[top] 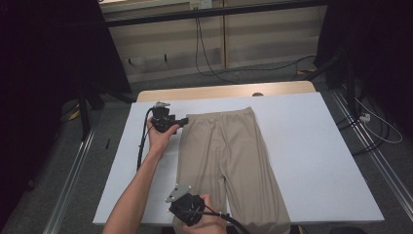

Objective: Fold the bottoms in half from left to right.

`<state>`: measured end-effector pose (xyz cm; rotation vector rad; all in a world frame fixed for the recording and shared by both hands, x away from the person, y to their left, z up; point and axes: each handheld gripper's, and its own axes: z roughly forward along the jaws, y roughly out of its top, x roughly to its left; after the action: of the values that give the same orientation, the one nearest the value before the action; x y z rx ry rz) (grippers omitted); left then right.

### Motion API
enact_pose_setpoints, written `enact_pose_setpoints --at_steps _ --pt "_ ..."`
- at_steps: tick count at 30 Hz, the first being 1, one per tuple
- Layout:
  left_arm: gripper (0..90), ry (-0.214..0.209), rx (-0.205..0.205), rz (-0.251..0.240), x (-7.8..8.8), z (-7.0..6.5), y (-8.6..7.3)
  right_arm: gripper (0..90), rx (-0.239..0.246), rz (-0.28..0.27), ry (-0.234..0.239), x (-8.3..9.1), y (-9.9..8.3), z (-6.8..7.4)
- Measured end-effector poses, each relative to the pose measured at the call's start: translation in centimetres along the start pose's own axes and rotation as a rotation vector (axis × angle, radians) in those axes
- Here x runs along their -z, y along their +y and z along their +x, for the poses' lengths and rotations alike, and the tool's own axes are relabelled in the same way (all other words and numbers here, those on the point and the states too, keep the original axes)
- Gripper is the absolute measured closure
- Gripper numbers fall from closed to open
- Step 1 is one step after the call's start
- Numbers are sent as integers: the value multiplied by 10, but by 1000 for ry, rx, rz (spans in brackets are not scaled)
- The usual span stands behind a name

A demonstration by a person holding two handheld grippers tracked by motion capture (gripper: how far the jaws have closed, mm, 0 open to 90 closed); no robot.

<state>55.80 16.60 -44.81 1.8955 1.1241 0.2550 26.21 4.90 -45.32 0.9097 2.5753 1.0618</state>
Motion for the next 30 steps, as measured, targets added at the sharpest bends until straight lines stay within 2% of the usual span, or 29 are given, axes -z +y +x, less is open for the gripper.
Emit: enact_pose_setpoints --at_steps 1,2,3,5,7,9,12,14,15,16,17,18,19,22,26,30 --pt "488 19 -6 13 -5 1 3 900 -24 -11 12 0 -1 -1" --pt "488 39 -10 27 -9 2 6 900 -24 -11 12 0 -1 -1" --pt "581 42 -6 31 -12 4 8 900 -2 -17 2 0 -2 -1" --pt "611 40 11 49 -16 8 10 900 -1 -17 2 0 -2 0" --pt "693 15 16 66 -20 10 10 900 -12 -13 22 0 -2 -3" --pt "693 8 10 90 -23 11 8 900 -25 -16 25 0 -2 -3" --pt "695 3 17 88 -25 11 7 900 -27 -14 27 0 -1 -4" --pt "724 4 3 98 -26 9 8 900 -31 -15 30 0 -1 -4" --pt "769 4 3 104 -26 7 8 900 -25 -12 34 1 0 -5" --pt "769 1 3 114 -25 6 8 900 -38 -12 44 1 0 -7" --pt "831 -4 -3 126 -24 6 8 900 -68 -10 61 1 0 -9" --pt "843 -15 7 129 -24 6 8 900 -67 -12 63 1 0 -9" --pt "853 -18 37 116 -22 5 9 900 -64 -13 64 1 0 -9" --pt "858 -22 45 104 -19 4 10 900 -68 -22 78 2 0 -9" --pt "859 -36 73 64 -11 3 18 900 -96 -63 112 9 2 -12" --pt "859 -37 72 46 -3 2 25 900 -131 -119 150 20 6 -16"
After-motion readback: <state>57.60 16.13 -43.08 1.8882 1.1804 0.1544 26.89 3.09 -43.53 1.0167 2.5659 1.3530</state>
